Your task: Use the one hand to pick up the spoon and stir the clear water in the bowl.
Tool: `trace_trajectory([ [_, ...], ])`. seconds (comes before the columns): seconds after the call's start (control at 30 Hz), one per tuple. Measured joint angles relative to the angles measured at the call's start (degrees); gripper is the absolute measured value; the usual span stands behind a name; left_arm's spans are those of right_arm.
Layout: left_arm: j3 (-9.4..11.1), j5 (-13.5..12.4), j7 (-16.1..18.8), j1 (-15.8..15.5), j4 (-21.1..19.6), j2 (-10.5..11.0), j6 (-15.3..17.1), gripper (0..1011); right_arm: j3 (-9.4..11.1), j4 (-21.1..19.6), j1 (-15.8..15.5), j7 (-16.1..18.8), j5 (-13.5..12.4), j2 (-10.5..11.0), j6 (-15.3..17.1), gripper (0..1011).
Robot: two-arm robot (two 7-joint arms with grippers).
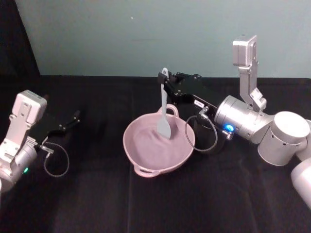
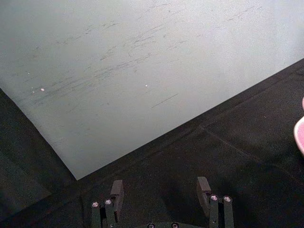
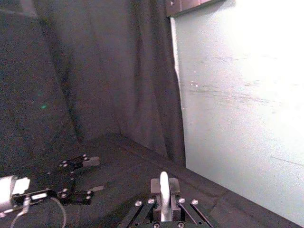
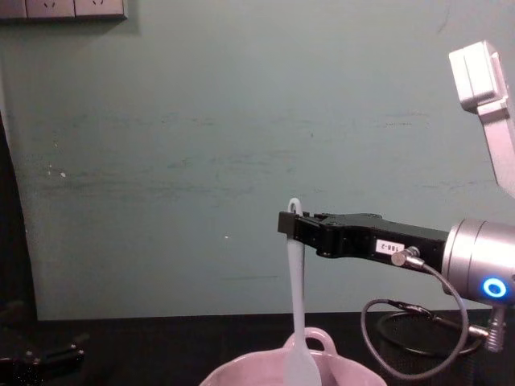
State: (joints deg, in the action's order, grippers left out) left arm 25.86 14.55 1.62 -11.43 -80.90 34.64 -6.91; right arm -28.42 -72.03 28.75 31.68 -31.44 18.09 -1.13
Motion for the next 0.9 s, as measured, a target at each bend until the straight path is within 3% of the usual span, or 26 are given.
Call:
trace_trajectory([
  [0.4,0.0,0.0,0.0,0.0,0.0,0.0,0.0,1011,-0.1,-6.3,-2.4,-0.9,1.1,1.3,0.8,116],
  [0.53,0.0,0.0,0.0,0.0,0.0,0.0,0.0,1011,1.0,-9.7,-3.1,-1.6,1.1,2.4,0.8,116],
  [0.67,0.0,0.0,0.0,0.0,0.0,0.0,0.0,1011,3.1,-14.5,-4.1,-2.8,0.8,4.2,0.5,116],
  [0.9,0.0,0.0,0.0,0.0,0.0,0.0,0.0,1011,6.5,-19.5,-5.6,-4.4,0.2,7.0,0.3,116],
])
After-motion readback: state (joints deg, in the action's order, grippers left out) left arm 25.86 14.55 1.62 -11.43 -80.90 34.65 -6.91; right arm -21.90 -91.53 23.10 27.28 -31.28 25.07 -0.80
